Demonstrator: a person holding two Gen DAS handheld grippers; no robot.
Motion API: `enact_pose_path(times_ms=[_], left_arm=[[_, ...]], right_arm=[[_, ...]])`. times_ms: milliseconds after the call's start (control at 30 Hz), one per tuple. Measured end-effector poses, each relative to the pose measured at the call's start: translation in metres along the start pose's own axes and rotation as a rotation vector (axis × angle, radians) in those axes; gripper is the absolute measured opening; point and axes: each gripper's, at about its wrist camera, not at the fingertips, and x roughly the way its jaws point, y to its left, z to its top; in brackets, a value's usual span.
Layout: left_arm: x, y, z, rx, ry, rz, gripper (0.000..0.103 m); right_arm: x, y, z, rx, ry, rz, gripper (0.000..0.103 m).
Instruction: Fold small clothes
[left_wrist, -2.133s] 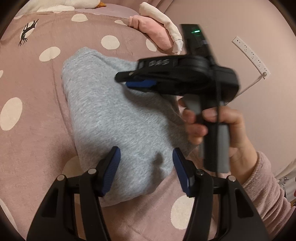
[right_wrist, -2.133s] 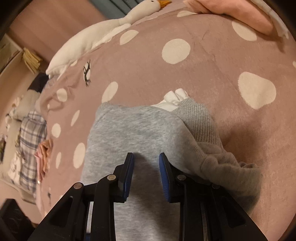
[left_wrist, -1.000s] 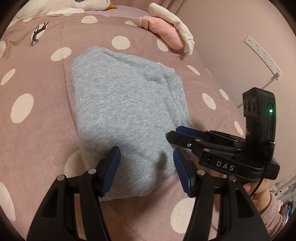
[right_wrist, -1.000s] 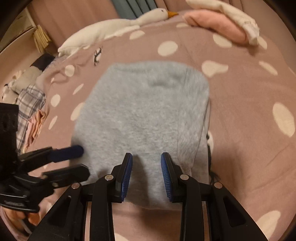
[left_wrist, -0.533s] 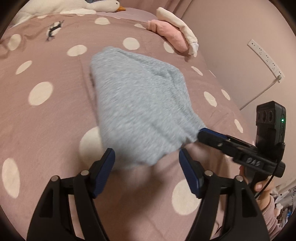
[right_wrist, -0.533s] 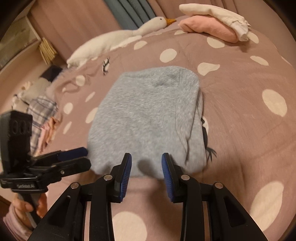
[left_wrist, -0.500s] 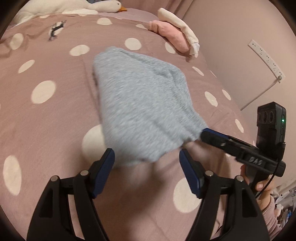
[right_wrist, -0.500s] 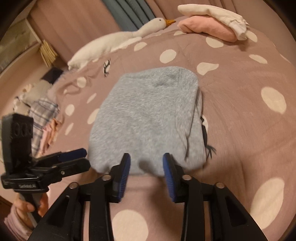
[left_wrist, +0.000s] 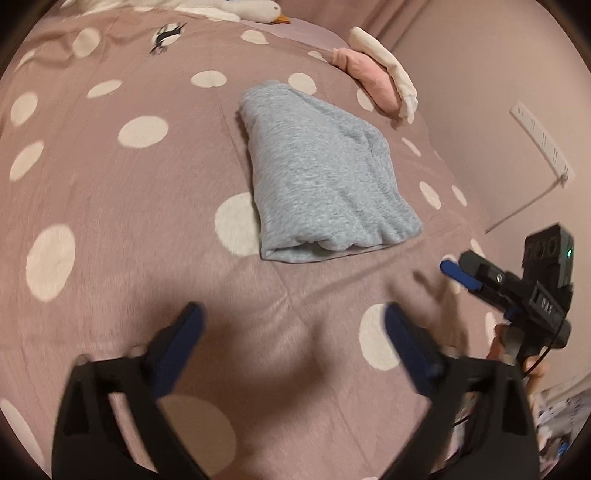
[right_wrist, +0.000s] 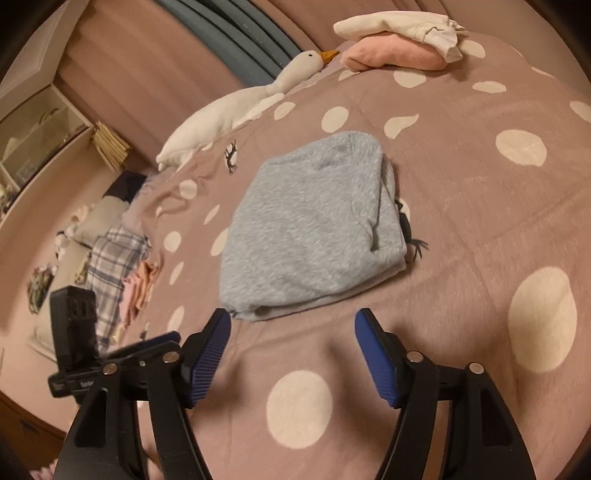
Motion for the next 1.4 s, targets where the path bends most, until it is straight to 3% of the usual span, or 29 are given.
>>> enact_pose_path(times_ms=[100, 300, 467, 567, 700, 867, 1033, 1400], left_arm=[[-0.006, 0.008, -0.007, -0.068, -0.016, -0.039, 0.102], [-0.017, 0.019, -0.021, -0.166, -0.047, -0.093, 0.102], [-0.036, 0.020, -0.031, -0.209, -0.126, -0.170, 0.103], [-0.044, 0.019, -0.034, -0.196, -0.160, -0.195, 0.103], [-0.042, 0.017, -0.032, -0.183, -0.146, -0.193, 0.103], [-0.032, 0.017, -0.032, -0.190, -0.146, -0.246, 0.103], [-0.021, 0.016, -0.028, -0.187, -0.129, -0.258, 0.103], [0.014, 0.019, -0.017, -0.229, -0.023, -0.249, 0.103]], right_arm=[[-0.003, -0.001, -0.005, 0.025, -0.003, 0.034, 0.088], [-0.004, -0.008, -0.019, 0.108, -0.019, 0.106, 0.089], [-0.007, -0.011, -0.026, 0.138, -0.045, 0.148, 0.090], [-0.013, -0.015, -0.027, 0.145, -0.064, 0.199, 0.102], [-0.018, -0.022, -0.028, 0.158, -0.073, 0.213, 0.102], [-0.026, -0.029, -0.028, 0.148, -0.113, 0.218, 0.102], [-0.030, -0.032, -0.023, 0.122, -0.136, 0.171, 0.102], [-0.024, -0.053, -0.015, 0.120, -0.088, 0.107, 0.102]])
